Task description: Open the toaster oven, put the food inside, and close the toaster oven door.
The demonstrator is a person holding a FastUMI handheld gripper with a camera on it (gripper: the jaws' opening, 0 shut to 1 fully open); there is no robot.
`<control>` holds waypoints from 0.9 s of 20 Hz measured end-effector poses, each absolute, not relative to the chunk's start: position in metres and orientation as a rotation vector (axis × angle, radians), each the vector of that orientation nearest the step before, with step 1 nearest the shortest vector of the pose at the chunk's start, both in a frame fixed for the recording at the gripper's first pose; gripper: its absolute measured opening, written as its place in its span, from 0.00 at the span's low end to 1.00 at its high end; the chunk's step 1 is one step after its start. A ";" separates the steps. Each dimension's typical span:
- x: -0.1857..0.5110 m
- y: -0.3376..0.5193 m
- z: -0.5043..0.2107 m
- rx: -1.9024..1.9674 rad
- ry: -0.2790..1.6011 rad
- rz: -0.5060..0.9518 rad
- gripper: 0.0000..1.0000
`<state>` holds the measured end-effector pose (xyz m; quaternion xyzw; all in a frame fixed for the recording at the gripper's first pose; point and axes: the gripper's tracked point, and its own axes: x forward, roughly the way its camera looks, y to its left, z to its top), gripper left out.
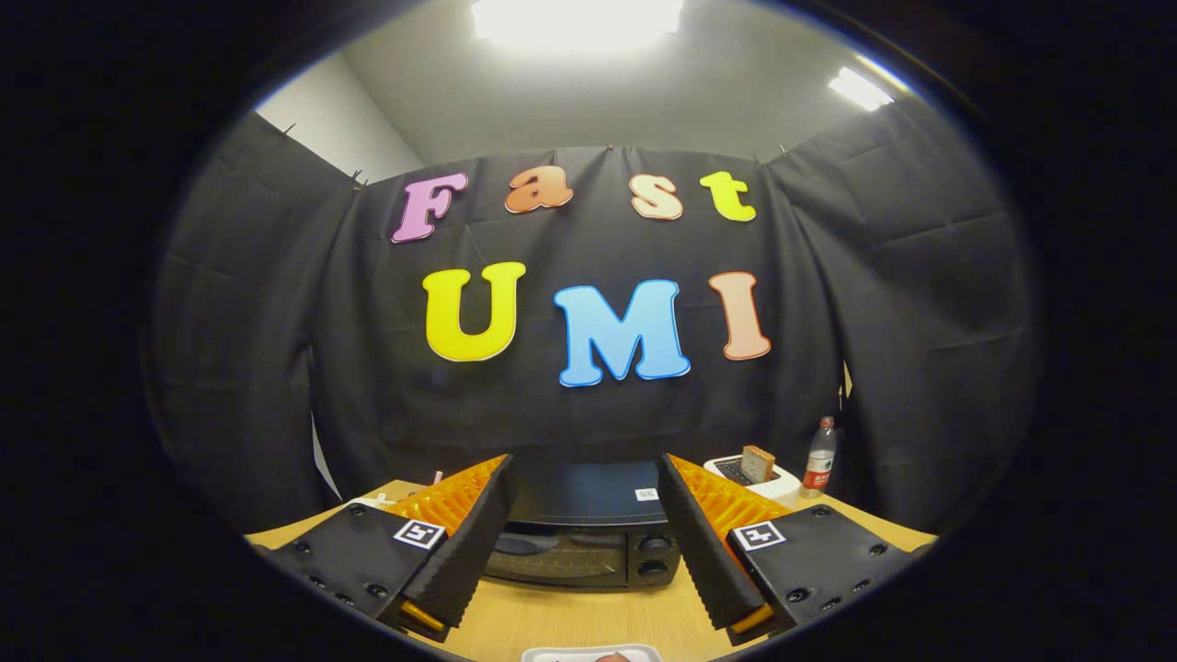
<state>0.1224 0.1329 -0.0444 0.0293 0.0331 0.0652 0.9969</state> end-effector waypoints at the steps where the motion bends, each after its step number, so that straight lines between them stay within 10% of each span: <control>1: 0.129 0.140 -0.051 0.057 0.078 0.145 0.97; 18: 0.220 0.212 -0.173 0.061 0.294 0.184 0.98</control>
